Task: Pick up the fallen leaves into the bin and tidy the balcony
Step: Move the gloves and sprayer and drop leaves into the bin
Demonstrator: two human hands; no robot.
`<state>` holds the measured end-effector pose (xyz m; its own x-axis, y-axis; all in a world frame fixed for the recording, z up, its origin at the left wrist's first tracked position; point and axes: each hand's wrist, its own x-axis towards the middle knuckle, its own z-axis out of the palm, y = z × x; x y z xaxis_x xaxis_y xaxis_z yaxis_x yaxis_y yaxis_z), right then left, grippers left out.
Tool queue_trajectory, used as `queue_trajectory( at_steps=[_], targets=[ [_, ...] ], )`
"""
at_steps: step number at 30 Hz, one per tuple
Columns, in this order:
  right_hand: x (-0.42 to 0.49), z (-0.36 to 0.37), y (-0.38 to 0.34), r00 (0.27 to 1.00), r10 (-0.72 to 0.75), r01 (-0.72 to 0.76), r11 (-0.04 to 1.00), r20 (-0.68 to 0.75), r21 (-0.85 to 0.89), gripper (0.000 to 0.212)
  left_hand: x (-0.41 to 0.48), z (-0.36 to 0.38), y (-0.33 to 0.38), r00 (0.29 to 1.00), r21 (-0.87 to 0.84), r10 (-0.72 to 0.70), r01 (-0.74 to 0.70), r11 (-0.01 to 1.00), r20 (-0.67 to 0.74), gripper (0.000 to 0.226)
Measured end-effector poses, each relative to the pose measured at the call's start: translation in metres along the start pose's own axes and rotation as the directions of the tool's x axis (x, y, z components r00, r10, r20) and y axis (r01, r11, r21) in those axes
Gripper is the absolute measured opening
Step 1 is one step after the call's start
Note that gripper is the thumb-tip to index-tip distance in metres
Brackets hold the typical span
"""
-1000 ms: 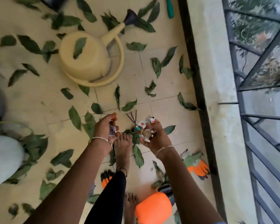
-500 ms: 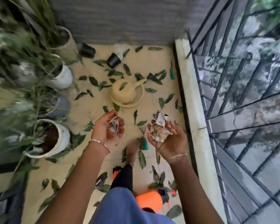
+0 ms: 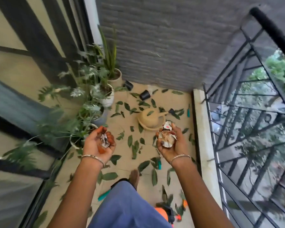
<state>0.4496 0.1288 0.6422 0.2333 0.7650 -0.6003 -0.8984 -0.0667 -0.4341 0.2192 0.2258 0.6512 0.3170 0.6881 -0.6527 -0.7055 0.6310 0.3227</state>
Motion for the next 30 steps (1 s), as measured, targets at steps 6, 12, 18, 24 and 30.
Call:
queue_trajectory(
  at_steps=[6,12,18,24,30],
  targets=[
    [-0.025,0.066,0.061,0.990,0.110,-0.098,0.987,0.088,-0.129,0.023,-0.059,-0.060,0.068,0.991,-0.143,0.122,-0.130,0.981,-0.060,0.023],
    [-0.058,0.136,0.141,0.959,0.195,-0.142,0.959,0.204,-0.246,0.023,-0.121,-0.114,0.122,0.977,-0.216,0.204,-0.214,0.953,-0.065,0.025],
    [-0.109,0.218,0.257,0.870,0.331,-0.209,0.919,0.366,-0.335,0.021,-0.201,-0.180,0.190,0.947,-0.238,0.314,-0.322,0.916,-0.073,0.023],
    [-0.163,0.263,0.389,0.741,0.519,-0.311,0.828,0.426,-0.467,0.025,-0.301,-0.278,0.234,0.880,-0.301,0.435,-0.475,0.827,-0.193,0.020],
    [-0.228,0.276,0.510,0.546,0.741,-0.355,0.628,0.392,-0.692,0.022,-0.398,-0.379,0.227,0.735,-0.426,0.542,-0.677,0.600,-0.407,0.017]
  ],
)
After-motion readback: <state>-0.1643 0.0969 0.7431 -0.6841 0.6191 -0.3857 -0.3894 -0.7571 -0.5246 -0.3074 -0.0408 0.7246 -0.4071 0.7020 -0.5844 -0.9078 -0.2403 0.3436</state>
